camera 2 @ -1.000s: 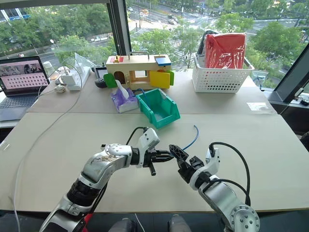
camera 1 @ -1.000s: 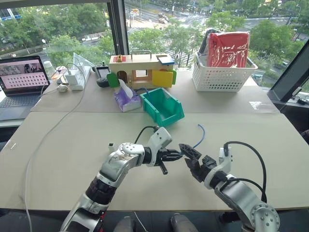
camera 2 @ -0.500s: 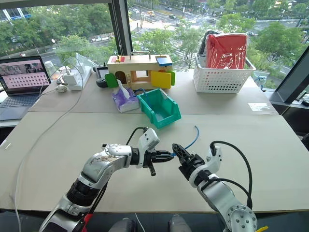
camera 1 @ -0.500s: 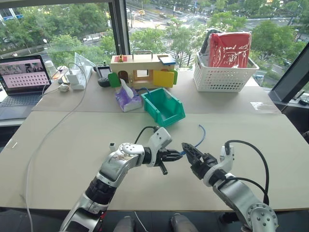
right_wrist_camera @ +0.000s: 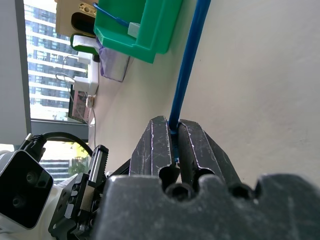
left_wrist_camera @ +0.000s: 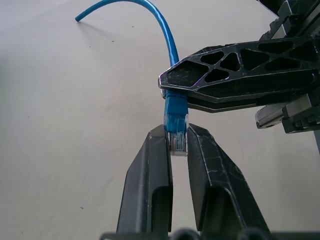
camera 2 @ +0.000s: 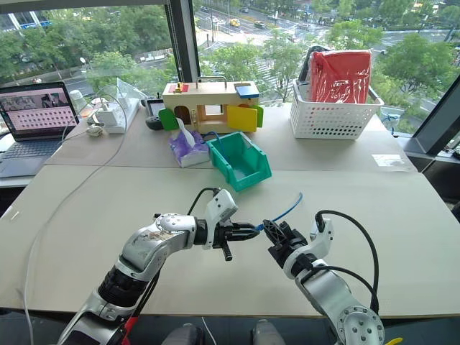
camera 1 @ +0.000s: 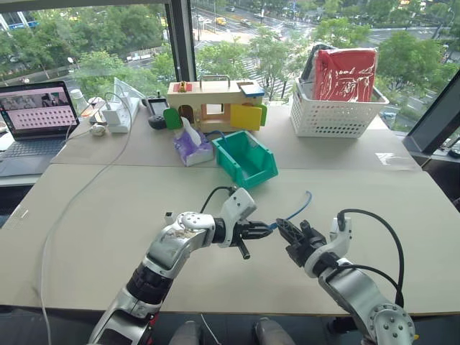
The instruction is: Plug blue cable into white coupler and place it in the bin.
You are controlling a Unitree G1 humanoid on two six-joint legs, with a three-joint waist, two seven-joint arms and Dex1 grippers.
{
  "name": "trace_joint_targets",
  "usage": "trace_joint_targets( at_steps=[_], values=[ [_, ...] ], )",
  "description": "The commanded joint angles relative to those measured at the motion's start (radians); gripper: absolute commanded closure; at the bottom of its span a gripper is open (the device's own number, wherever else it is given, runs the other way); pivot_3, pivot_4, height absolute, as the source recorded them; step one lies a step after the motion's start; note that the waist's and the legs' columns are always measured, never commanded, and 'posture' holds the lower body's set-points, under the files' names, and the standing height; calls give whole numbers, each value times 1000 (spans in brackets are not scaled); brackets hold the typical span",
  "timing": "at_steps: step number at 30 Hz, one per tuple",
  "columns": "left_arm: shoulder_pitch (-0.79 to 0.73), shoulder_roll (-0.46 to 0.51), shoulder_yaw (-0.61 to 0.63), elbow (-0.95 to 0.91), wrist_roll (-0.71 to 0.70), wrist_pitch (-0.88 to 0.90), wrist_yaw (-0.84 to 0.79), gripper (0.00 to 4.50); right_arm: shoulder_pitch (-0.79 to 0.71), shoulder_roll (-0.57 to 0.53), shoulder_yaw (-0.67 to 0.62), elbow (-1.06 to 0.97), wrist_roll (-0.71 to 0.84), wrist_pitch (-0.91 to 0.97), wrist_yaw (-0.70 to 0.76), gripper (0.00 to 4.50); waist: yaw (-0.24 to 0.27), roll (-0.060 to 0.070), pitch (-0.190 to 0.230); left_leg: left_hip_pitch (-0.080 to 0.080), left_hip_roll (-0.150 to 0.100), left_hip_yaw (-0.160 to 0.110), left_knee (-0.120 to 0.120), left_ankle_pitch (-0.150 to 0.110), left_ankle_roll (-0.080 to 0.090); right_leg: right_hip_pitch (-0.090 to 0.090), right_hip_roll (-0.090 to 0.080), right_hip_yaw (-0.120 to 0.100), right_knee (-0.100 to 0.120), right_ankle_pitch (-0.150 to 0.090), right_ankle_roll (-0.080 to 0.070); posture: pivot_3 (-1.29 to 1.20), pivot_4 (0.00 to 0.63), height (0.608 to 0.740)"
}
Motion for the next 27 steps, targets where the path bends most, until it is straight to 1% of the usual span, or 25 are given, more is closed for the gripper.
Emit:
trace_joint_targets(
  at_steps=[1,2,4,5,6,8,10,13,14,16,18,20,24,27],
  values=[
    [5,-13,36,-39,-54,19,-6,2617,-7,-2,-12,-53,-8,-41,26,4500,0,0,0,0,0,0,0,0,0,0,0,0,0,0,0,0,150,715],
    [4,-14,43,-43,-61,16,-5,2172,-7,-1,-18,-55,-18,-50,28,4500,1,0,0,0,0,0,0,0,0,0,0,0,0,0,0,0,150,715],
    [2,-5,65,-61,-79,10,-9,1581,-20,1,-38,-49,-59,-82,41,4500,1,0,0,0,0,0,0,0,0,0,0,0,0,0,0,0,150,715],
    [2,0,71,-66,-84,6,-10,1126,-25,2,-42,-46,-73,-92,45,4500,1,0,0,0,0,0,0,0,0,0,0,0,0,0,0,0,150,715],
    [2,14,94,-89,-101,0,-18,845,-28,6,-43,-40,-86,-102,48,4500,0,0,0,0,0,0,0,0,0,0,0,0,0,0,0,0,150,715],
    [2,34,148,-135,-133,-6,-21,77,-31,12,-38,-31,-96,-108,52,4500,-2,0,0,0,0,0,0,0,0,0,0,0,0,0,0,0,150,715],
    [-1,46,217,-166,-148,-21,13,34,-35,14,-32,-19,-94,-106,58,4500,-2,0,0,0,1,0,0,0,0,0,1,0,0,0,0,0,150,715],
    [-23,48,392,-147,-70,-135,202,34,-54,8,-22,11,-76,-89,70,4500,-1,0,0,0,1,0,0,0,0,0,1,0,0,0,0,0,150,715],
    [-29,47,425,-141,-55,-161,244,34,-58,6,-20,17,-73,-86,72,4500,-1,0,0,1,1,0,0,0,0,0,1,0,0,0,0,0,150,715],
    [-35,55,536,-145,-47,-197,337,34,-78,3,-9,38,-67,-73,79,4500,0,0,0,1,1,0,0,0,0,0,1,0,0,0,0,0,150,715],
    [-19,73,585,-162,-37,-210,378,34,-94,1,-1,54,-64,-62,86,4500,0,0,0,0,1,0,0,0,0,0,1,0,0,0,0,0,150,715],
    [3,90,592,-184,-48,-204,379,34,-105,-2,-2,66,-60,-54,93,4500,2,0,0,0,1,0,0,0,0,0,0,0,0,0,0,0,150,715],
    [121,115,669,-318,-94,-163,417,34,-179,-33,8,120,-98,-22,140,4500,3,-1,0,-1,0,1,0,0,0,0,-2,0,-1,2,-1,0,150,715],
    [293,119,730,-428,-57,-201,454,34,-220,-22,28,131,-131,-22,142,4500,-3,-1,1,-1,0,0,0,0,0,0,-1,-1,-1,4,-5,0,150,715]
  ],
)
